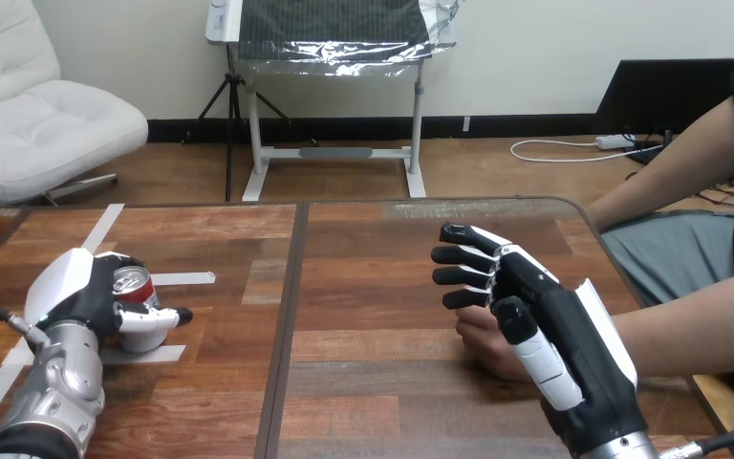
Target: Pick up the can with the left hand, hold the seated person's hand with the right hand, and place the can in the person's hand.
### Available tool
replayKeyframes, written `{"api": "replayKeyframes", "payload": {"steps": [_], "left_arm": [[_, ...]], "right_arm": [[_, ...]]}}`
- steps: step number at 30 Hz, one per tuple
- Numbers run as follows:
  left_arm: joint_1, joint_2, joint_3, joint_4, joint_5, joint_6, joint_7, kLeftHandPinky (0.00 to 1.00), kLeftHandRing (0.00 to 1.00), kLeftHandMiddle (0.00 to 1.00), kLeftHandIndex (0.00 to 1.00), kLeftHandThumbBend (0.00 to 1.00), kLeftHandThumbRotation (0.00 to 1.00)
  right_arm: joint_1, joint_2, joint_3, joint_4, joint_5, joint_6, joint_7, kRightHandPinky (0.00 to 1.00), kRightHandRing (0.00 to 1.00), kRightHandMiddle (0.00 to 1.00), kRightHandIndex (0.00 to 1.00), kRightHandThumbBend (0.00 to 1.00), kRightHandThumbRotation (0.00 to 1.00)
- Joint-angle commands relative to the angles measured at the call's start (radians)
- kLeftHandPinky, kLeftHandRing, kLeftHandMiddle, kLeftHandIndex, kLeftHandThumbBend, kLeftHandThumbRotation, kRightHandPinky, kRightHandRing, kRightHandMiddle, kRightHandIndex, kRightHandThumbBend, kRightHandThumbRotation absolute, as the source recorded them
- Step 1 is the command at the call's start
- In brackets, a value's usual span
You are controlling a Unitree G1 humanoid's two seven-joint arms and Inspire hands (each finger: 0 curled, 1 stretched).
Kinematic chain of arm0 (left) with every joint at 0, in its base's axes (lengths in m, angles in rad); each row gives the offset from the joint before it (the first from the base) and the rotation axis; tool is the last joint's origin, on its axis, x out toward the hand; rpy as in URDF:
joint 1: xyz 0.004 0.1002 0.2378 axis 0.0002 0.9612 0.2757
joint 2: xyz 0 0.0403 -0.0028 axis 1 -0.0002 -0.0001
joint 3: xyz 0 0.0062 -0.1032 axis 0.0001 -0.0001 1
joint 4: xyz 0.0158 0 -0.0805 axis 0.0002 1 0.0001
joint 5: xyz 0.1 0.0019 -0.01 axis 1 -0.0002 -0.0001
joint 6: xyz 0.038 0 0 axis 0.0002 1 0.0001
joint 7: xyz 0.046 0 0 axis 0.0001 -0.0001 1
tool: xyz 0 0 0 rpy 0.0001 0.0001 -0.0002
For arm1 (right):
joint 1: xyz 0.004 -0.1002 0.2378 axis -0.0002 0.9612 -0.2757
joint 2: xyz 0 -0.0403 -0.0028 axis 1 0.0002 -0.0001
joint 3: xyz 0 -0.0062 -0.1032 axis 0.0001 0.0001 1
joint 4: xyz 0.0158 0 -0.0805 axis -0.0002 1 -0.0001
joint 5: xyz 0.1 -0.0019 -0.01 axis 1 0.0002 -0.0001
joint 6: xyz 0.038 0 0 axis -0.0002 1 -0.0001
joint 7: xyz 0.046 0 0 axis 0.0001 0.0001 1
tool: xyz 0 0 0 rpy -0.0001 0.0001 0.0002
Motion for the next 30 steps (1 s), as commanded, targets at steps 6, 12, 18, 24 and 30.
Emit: {"api": "replayKeyframes", "payload": {"steps": [6,12,18,24,30], "left_arm": [[0.009,-0.009,0.020,0.001,-0.036,-0.001,0.014,0.68,0.80,0.82,0.78,0.72,0.17],[0.013,-0.012,0.041,0.002,-0.071,-0.015,0.031,0.67,0.78,0.81,0.77,0.72,0.12],[0.015,-0.015,0.054,-0.002,-0.096,-0.024,0.050,0.58,0.70,0.75,0.74,0.73,0.05],[0.010,-0.019,0.068,-0.015,-0.118,-0.009,0.050,0.52,0.63,0.69,0.70,0.70,0.01],[0.008,-0.018,0.070,-0.020,-0.125,-0.008,0.055,0.50,0.59,0.65,0.68,0.67,0.00]], "right_arm": [[-0.033,-0.006,-0.015,-0.056,0.016,-0.024,-0.007,0.68,0.75,0.79,0.82,0.97,0.92],[-0.034,-0.006,-0.015,-0.055,0.012,-0.023,-0.010,0.68,0.75,0.78,0.82,0.97,0.92],[-0.038,-0.007,-0.015,-0.053,0.011,-0.022,-0.009,0.68,0.75,0.78,0.82,0.97,0.92],[-0.038,-0.008,-0.015,-0.054,0.009,-0.020,-0.009,0.68,0.75,0.78,0.82,0.97,0.92],[-0.038,-0.009,-0.015,-0.055,0.010,-0.018,-0.008,0.68,0.75,0.78,0.82,0.97,0.92]]}}
